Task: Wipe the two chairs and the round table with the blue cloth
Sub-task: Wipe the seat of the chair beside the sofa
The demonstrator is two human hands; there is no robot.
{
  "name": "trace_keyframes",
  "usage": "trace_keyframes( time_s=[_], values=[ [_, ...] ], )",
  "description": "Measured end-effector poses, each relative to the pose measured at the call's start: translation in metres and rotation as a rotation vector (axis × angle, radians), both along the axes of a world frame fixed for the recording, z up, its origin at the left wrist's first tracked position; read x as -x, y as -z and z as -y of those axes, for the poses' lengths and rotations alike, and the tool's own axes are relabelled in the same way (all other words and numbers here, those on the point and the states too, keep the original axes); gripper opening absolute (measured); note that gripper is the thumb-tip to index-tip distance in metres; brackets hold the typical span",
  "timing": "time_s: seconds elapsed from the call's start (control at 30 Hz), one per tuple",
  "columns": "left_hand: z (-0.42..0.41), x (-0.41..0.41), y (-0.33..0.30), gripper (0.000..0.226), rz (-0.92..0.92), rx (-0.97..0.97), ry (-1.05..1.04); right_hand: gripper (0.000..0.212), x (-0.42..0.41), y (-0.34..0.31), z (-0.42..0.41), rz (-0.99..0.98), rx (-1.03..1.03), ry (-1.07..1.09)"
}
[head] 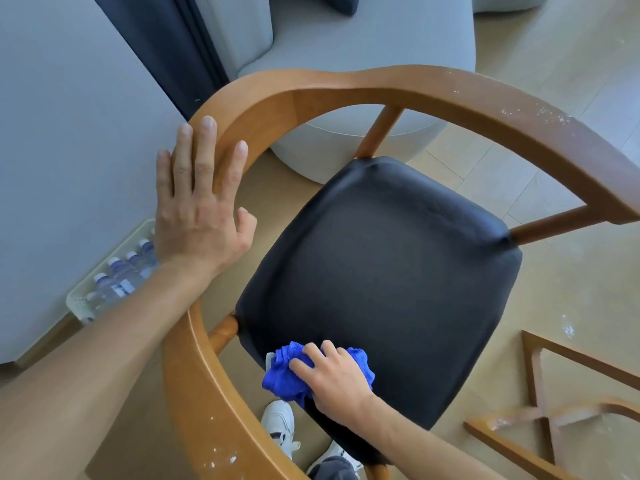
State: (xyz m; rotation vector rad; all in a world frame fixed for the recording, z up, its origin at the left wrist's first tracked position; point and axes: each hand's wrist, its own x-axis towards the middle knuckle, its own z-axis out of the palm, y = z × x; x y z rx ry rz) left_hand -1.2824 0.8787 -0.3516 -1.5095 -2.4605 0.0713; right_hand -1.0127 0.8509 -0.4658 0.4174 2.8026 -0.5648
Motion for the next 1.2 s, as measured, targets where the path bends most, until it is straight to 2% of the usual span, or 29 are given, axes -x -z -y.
trace_keyframes(
  time_s=[0.07, 0.17, 0.23, 0.3, 0.4, 0.57, 0.63, 0.7, 0.77, 0.87, 1.0, 1.07, 1.1, 1.13, 1.2],
  values=[
    [0.000, -0.001, -0.001, 0.075, 0.001, -0.002, -0.003, 0.037, 0.009, 0.000, -0.006, -0.040, -0.028, -0.025],
    [0.000, -0.001, -0.002, 0.076, 0.005, -0.002, 0.009, 0.037, 0.057, 0.000, -0.022, -0.085, -0.094, 0.125],
    [0.000, -0.001, -0.002, 0.077, -0.002, -0.016, 0.008, 0.035, 0.091, -0.003, -0.030, -0.044, -0.140, 0.225],
    [-0.001, -0.002, -0.001, 0.077, 0.002, -0.023, 0.020, 0.032, 0.098, -0.003, -0.024, 0.001, -0.176, 0.220],
    [0.000, -0.001, -0.001, 0.077, 0.030, -0.039, 0.037, 0.030, 0.055, 0.000, 0.005, -0.005, -0.161, -0.075],
    [0.001, 0.001, 0.002, 0.075, 0.028, -0.075, 0.039, 0.034, -0.037, -0.005, 0.029, 0.271, -0.097, -0.815],
    [0.000, 0.001, 0.003, 0.074, 0.025, -0.087, 0.045, 0.034, -0.067, -0.007, 0.014, 0.296, -0.089, -0.921],
    [0.001, 0.002, 0.002, 0.074, 0.018, -0.085, 0.048, 0.031, -0.094, -0.010, -0.010, 0.278, -0.063, -0.862],
    [0.001, 0.002, 0.002, 0.073, 0.020, -0.082, 0.045, 0.029, -0.110, -0.012, -0.047, 0.228, -0.056, -0.710],
    [-0.001, -0.001, 0.001, 0.073, 0.024, -0.094, 0.047, 0.039, -0.126, -0.015, -0.120, 0.131, -0.109, -0.226],
    [0.000, 0.001, 0.002, 0.074, 0.003, -0.096, 0.043, 0.045, -0.122, -0.020, -0.215, 0.090, -0.194, 0.813],
    [-0.001, 0.001, 0.003, 0.074, -0.016, -0.093, 0.035, 0.042, -0.107, -0.020, -0.253, 0.110, -0.125, 1.319],
    [-0.001, 0.001, 0.004, 0.074, -0.023, -0.091, 0.032, 0.042, -0.097, -0.018, -0.268, 0.115, -0.072, 1.498],
    [-0.002, 0.001, 0.005, 0.074, -0.025, -0.089, 0.030, 0.044, -0.084, -0.016, -0.279, 0.117, -0.037, 1.619],
    [-0.002, 0.002, 0.006, 0.075, -0.027, -0.080, 0.030, 0.049, -0.054, -0.009, -0.289, 0.129, -0.036, 1.707]
  ],
)
